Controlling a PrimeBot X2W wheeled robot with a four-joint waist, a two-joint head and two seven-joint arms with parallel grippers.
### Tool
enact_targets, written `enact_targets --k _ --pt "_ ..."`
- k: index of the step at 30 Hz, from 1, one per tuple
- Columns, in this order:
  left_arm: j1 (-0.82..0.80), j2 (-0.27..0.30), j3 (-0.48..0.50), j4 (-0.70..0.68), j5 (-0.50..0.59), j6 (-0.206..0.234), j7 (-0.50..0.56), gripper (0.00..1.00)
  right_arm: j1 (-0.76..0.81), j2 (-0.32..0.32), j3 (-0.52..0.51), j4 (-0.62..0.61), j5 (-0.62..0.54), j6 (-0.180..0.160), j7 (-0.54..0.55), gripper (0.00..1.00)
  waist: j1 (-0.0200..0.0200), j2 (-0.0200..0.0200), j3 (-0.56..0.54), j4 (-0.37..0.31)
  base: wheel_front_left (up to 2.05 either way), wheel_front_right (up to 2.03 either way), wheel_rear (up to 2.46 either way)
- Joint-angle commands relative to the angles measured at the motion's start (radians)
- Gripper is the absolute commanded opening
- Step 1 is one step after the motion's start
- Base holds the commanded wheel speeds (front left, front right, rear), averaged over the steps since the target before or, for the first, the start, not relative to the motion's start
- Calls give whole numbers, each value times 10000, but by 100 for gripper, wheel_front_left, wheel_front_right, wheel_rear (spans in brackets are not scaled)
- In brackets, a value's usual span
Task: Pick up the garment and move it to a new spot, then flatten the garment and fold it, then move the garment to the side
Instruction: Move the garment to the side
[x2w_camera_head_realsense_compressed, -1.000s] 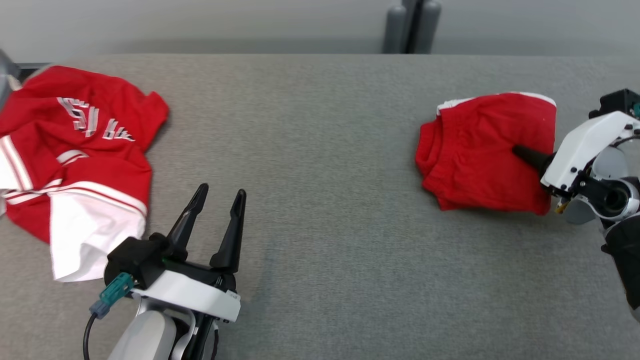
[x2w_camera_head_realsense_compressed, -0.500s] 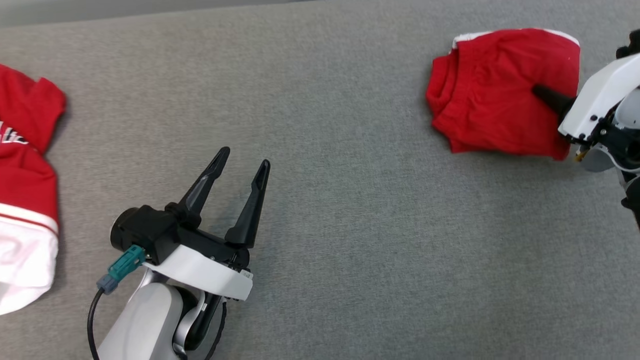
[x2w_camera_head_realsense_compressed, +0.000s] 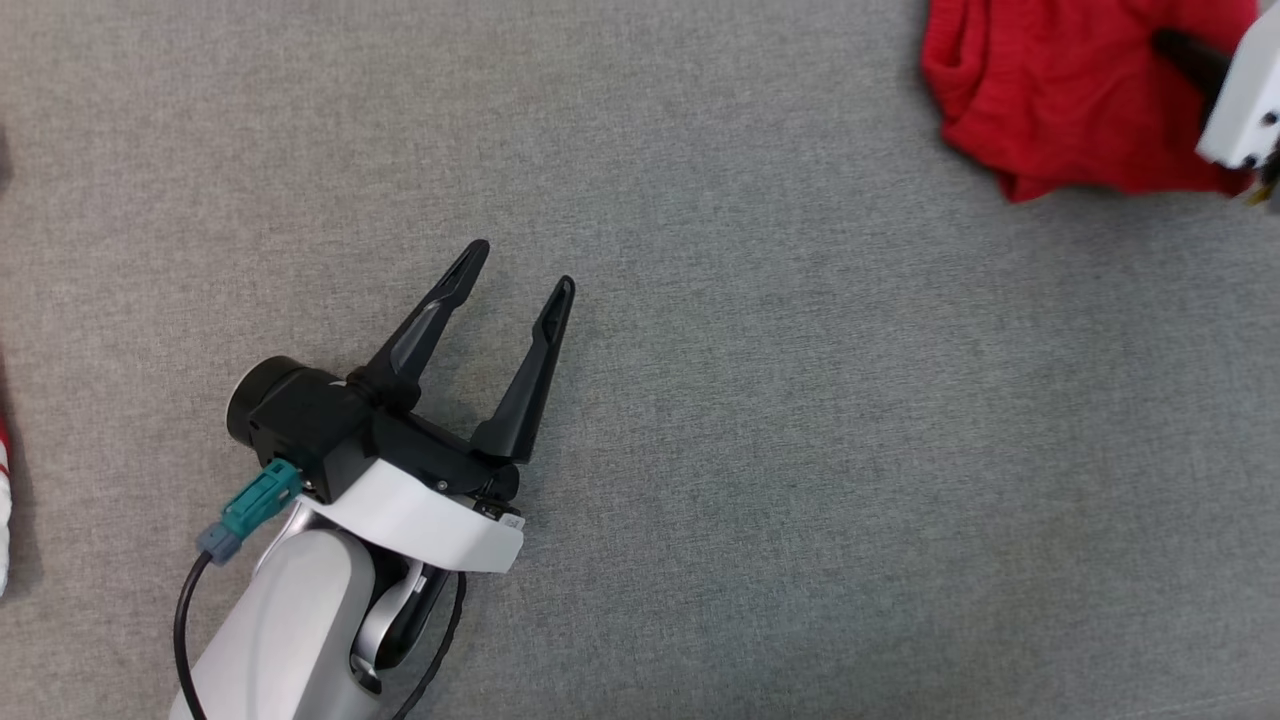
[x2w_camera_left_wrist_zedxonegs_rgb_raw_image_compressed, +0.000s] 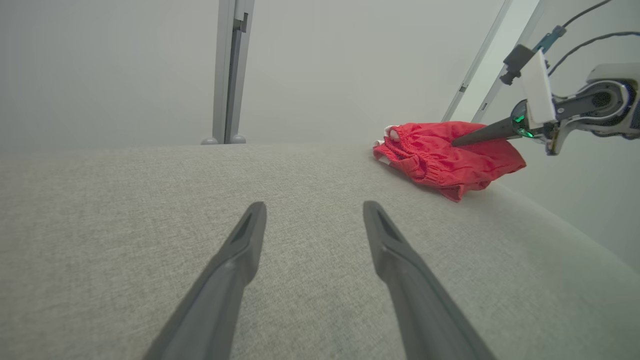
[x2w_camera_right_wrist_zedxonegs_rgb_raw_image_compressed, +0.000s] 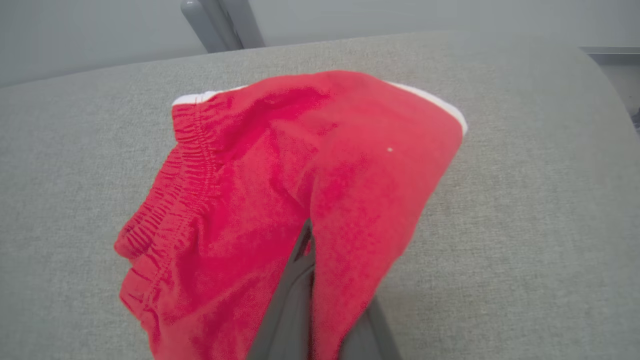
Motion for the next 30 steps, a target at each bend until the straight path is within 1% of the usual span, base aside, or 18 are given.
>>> enact_targets --k 1,2,4,7,13,14,15,16,17,22,25,28,30 --pt "-204 71 -14 -91 66 -49 17 100 -210 -246 -48 84 -2 8 -102 0 0 0 167 92 0 0 0" --pt "-220 68 -42 -119 66 -48 20 100 -286 -205 139 33 -53 8 11 0 0 0 216 129 0 0 0" --pt "-215 95 -70 -170 49 -53 34 100 -613 -500 599 88 -561 8 -34 0 0 0 298 174 0 0 0" --pt "-308 105 -106 -263 17 -75 49 100 -1023 -694 973 375 -1066 8 -128 0 0 0 392 246 0 0 0" --pt "-372 88 -169 -294 -20 -84 -1 100 -1817 -758 1341 1615 -2362 6 -523 0 0 0 498 402 0 0 0" --pt "-374 86 -176 -277 -27 -88 -10 100 -1916 -720 1356 1871 -2600 6 -581 11 0 0 502 433 0 0 0" --pt "-376 85 -175 -256 -44 -88 -13 100 -2030 -701 1369 2103 -2825 6 -726 39 0 0 503 465 0 0 0" --pt "-379 84 -173 -235 -62 -89 -30 100 -2138 -669 1372 2304 -3011 6 -871 83 0 0 500 495 0 0 0" --pt "-380 86 -175 -209 -89 -89 -45 100 -2190 -596 1327 2517 -3124 6 -1001 100 0 0 487 522 0 0 0" --pt "-338 81 -172 -49 -154 -53 -88 100 -2365 -304 1232 3410 -3632 6 -1534 100 0 0 289 563 0 0 0" --pt "-279 75 -165 -2 -190 -17 -107 100 -2387 -211 1301 3668 -3946 6 -1702 100 0 0 147 519 0 0 0" --pt "-132 85 -154 97 -246 31 -165 100 -2469 -35 1379 4001 -4477 6 -1957 100 0 0 -237 339 0 0 0" --pt "-48 80 -156 140 -281 50 -184 100 -2560 -50 1432 4107 -4807 6 -1961 100 0 0 -474 200 0 0 0"
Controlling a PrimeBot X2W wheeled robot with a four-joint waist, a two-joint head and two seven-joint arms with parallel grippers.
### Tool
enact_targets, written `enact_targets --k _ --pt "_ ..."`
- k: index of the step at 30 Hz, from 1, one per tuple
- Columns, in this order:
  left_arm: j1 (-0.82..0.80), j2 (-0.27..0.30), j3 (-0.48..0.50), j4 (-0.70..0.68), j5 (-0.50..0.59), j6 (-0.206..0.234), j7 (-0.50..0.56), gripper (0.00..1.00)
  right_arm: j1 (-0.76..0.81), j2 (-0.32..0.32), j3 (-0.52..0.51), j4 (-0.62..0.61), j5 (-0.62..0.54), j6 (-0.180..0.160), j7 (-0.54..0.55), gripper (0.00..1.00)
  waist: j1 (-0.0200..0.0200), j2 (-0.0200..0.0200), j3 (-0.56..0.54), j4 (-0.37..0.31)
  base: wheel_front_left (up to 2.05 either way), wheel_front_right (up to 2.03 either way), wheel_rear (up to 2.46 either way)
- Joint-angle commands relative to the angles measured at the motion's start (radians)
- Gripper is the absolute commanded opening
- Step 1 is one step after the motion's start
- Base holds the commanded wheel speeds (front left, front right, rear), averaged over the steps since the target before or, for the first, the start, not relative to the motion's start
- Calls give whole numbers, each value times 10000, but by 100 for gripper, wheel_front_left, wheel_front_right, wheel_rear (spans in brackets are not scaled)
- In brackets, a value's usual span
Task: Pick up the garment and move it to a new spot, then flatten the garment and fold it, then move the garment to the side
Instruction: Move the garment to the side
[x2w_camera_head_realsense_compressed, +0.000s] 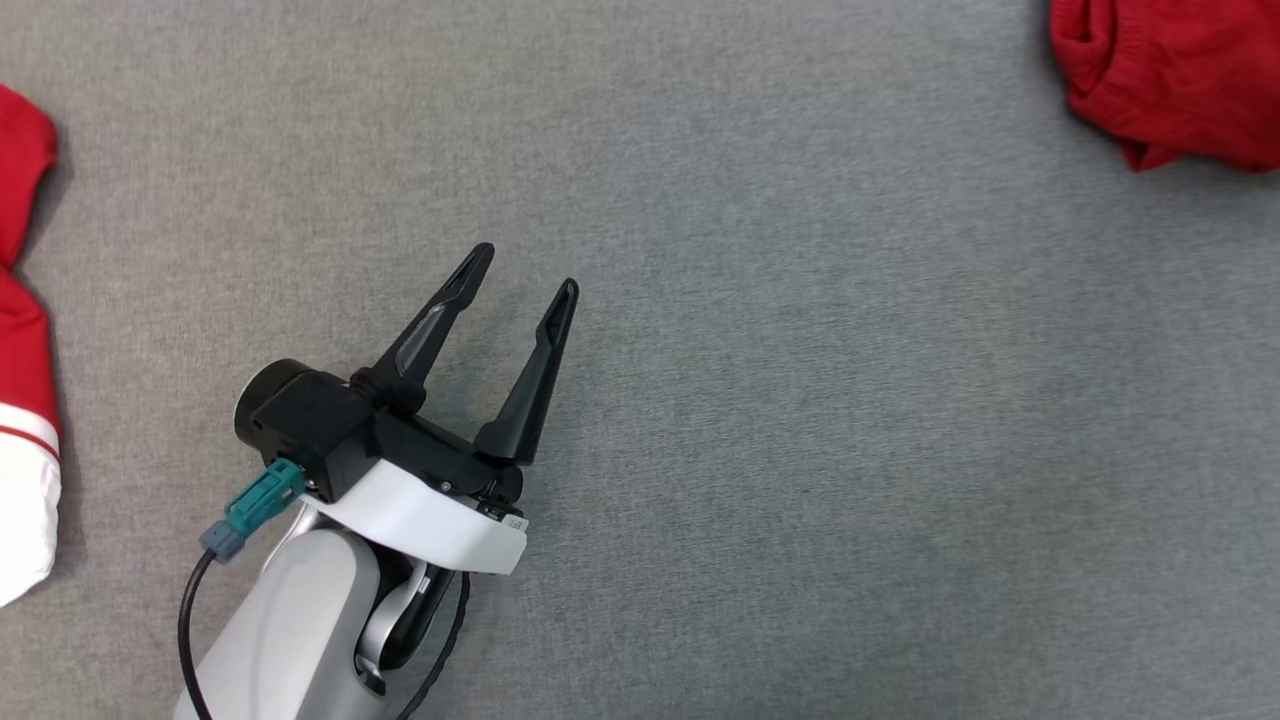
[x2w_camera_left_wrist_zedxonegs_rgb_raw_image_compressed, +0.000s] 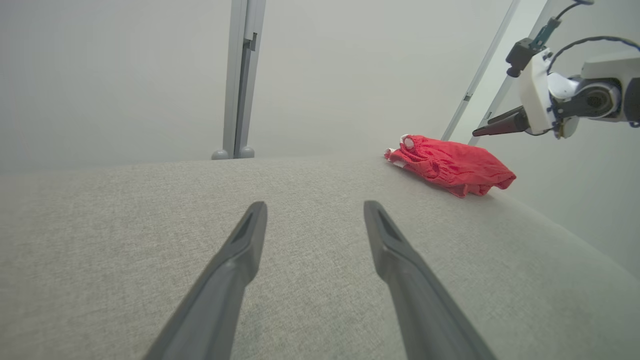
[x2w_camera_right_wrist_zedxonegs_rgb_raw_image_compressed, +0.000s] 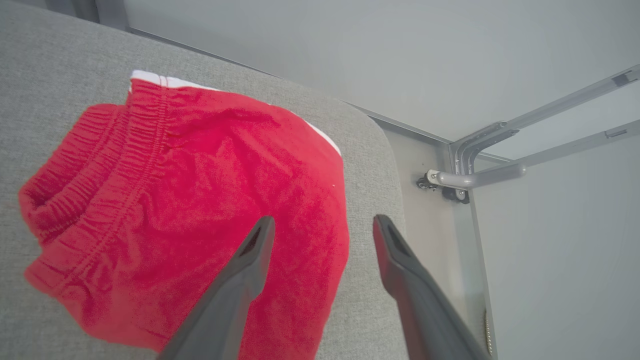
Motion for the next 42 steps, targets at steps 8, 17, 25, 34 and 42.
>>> enact_targets --k 8,17,25,34,42 --pt "448 -2 45 285 -230 129 -150 100 -105 540 -84 188 -1081 0 -320 100 0 0 -1445 -811 0 0 0" --pt "1126 22 342 391 -442 481 -310 100 780 1322 -218 -819 -447 0 -1980 100 0 0 -2971 -1144 0 0 0" --pt "1664 325 894 140 -627 870 -393 100 2750 761 -856 -3124 1121 0 -3664 100 0 0 -3587 -703 0 0 0" --pt "2306 642 1515 -92 -818 1214 -479 100 6709 -55 -2988 -6123 1785 2 -4835 100 0 0 -4058 91 0 0 0" --pt "2687 631 1760 -153 -880 1352 -524 100 9635 487 -4673 -8958 1220 2 -4858 100 0 0 -4269 444 0 0 0"
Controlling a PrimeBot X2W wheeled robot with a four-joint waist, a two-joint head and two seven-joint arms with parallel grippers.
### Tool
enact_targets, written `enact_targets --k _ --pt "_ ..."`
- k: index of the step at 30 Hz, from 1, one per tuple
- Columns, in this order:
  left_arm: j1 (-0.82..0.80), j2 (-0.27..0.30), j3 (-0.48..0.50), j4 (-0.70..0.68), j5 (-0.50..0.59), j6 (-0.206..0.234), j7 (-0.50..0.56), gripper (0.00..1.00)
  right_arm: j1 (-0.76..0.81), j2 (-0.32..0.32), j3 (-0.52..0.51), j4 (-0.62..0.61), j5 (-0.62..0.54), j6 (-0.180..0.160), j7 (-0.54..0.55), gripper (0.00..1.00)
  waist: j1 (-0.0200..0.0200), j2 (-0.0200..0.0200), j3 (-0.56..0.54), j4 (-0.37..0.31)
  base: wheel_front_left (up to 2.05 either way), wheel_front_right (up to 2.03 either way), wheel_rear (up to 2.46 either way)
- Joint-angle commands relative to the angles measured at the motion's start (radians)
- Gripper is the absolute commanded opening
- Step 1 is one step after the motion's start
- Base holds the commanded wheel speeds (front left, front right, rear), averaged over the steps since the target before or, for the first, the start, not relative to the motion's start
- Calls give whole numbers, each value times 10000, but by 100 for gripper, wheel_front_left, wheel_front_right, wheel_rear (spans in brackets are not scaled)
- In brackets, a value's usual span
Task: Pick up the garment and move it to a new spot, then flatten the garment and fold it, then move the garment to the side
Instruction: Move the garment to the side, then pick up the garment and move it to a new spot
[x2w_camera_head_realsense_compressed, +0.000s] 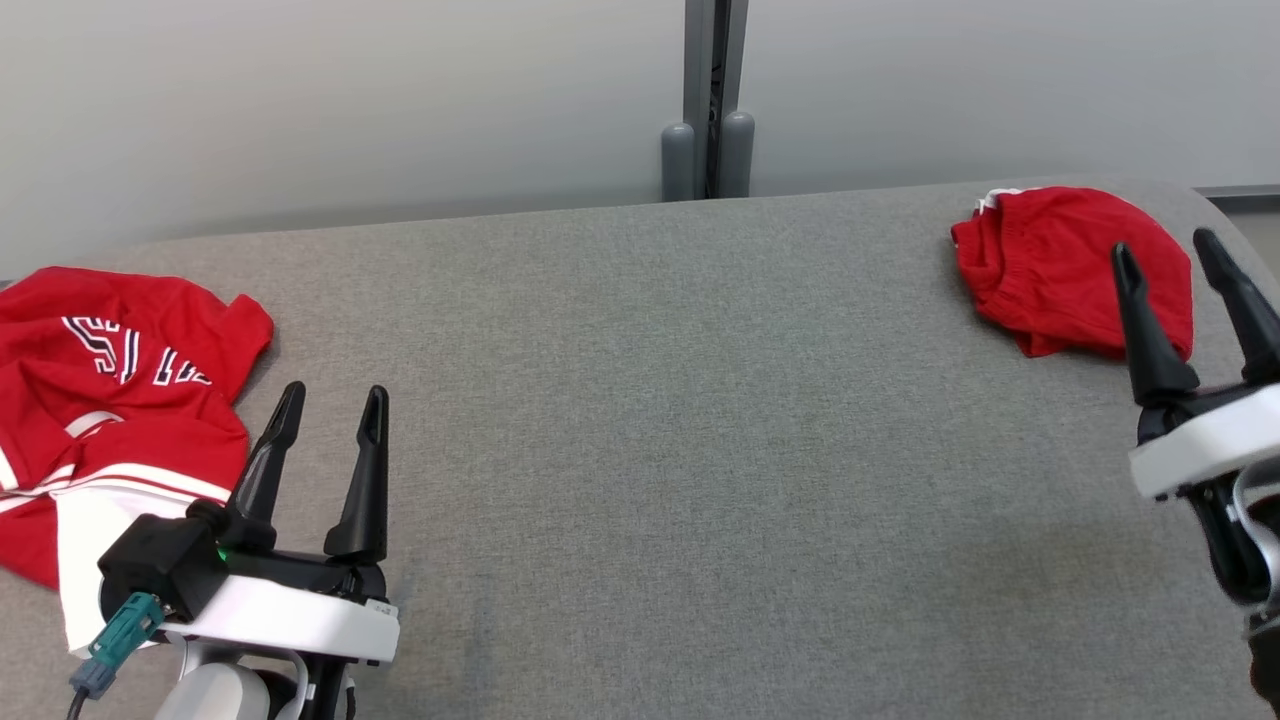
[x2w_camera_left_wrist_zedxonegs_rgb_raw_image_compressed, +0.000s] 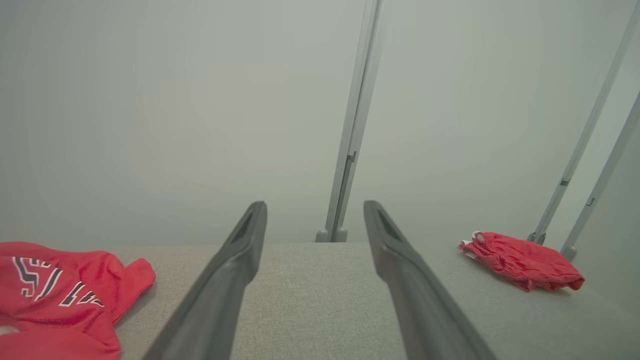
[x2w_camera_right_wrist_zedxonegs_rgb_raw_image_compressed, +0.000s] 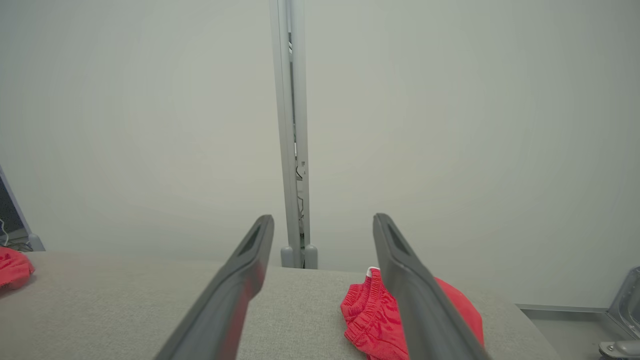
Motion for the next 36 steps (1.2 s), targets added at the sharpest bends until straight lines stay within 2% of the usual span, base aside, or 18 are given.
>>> enact_targets --k 1,7,11,15,20,24,28,36 --pt "65 29 44 -26 -13 23 -38 100 301 60 -160 -239 -148 4 41 100 0 0 -58 83 0 0 0" --pt "310 -205 151 144 -27 -17 -83 100 2326 982 -1210 -1973 -553 4 150 100 0 0 -224 363 0 0 0" --pt "551 -369 317 407 31 -171 -89 100 3292 1633 -1452 -2405 -363 4 160 100 0 0 -403 428 0 0 0" --pt "781 -689 714 457 288 -321 -88 100 3959 1996 -1464 -2455 -117 4 -103 100 0 0 -530 512 0 0 0" --pt "1018 -1192 1461 461 911 -383 -91 100 4425 2083 -1022 -2407 -191 4 -452 100 0 0 -595 636 0 0 0" --pt "1218 -1464 1839 664 1457 -618 -92 100 4635 2211 -938 -2400 -503 4 -670 100 0 0 -640 714 0 0 0" --pt "1358 -1520 2102 888 2049 -943 -92 100 4797 2390 -1006 -2382 -897 4 -735 100 0 0 -660 738 0 0 0" --pt "1337 -1827 2584 1079 2715 -1273 -93 100 4706 2675 -1260 -2736 -1371 4 -757 100 0 0 -588 650 0 0 0"
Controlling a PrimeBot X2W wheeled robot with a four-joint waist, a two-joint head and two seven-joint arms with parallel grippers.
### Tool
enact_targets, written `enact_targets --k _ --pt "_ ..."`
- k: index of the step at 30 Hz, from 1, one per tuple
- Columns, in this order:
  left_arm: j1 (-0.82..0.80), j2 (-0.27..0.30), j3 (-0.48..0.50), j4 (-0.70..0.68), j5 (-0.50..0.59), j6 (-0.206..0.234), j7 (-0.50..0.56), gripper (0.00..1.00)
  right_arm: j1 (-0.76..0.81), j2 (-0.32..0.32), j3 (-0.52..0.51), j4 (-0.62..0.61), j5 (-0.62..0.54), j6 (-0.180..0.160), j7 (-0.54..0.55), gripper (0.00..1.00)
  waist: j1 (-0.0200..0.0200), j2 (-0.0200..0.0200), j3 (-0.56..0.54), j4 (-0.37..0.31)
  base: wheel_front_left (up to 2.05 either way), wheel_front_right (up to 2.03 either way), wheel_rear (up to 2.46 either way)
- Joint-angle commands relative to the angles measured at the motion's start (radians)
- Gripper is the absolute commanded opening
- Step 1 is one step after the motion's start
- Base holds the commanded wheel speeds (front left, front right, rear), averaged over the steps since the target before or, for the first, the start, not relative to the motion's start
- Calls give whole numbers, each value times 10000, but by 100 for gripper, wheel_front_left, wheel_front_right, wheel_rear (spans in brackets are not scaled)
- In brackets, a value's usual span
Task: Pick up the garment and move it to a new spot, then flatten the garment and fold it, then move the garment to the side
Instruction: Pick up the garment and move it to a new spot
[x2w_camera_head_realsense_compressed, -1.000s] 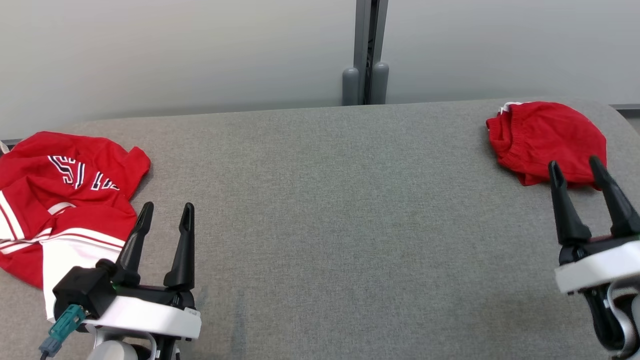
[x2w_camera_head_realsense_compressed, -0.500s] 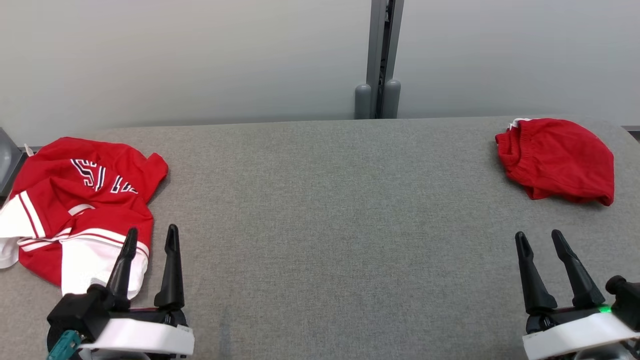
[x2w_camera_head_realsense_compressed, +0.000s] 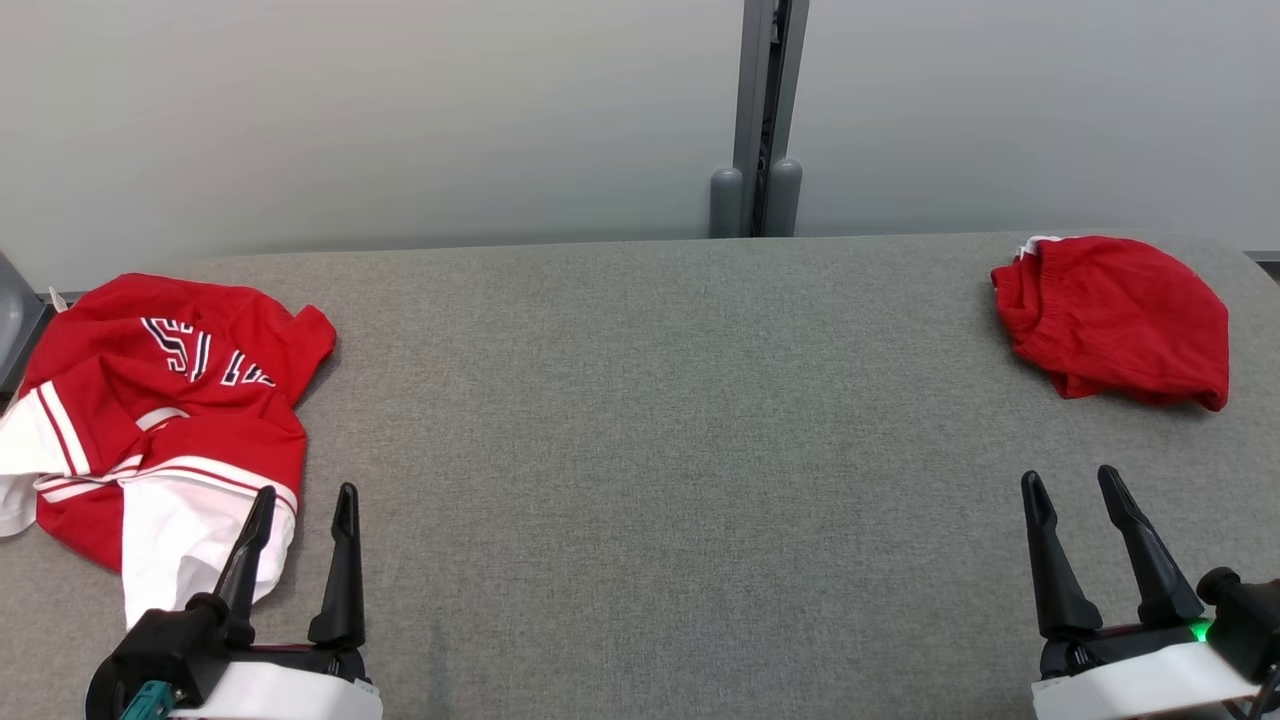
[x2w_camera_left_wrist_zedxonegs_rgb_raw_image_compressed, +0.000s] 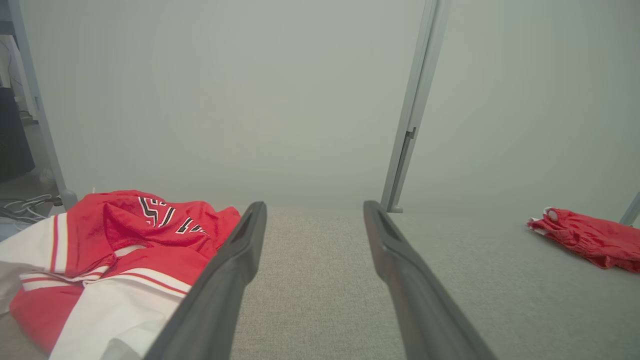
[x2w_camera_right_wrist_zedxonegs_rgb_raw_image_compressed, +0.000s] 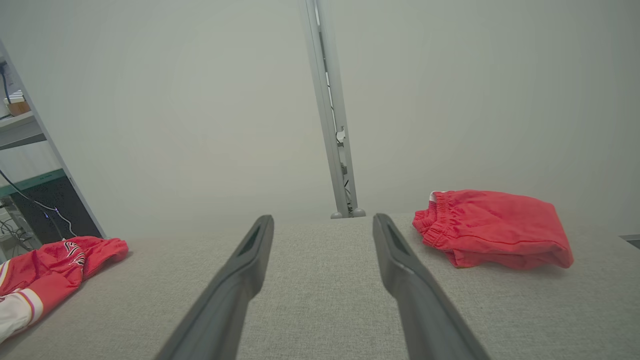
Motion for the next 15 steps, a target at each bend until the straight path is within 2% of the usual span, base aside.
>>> enact_targets --k 1,15 --pt "-42 -38 127 38 176 -113 -18 100 -30 32 -96 -137 -128 4 -79 100 0 -1 47 -23 0 0 0" --pt "-428 -318 425 310 508 -420 -19 100 -206 123 -65 -277 -175 4 -83 100 0 -1 123 -81 0 0 0"
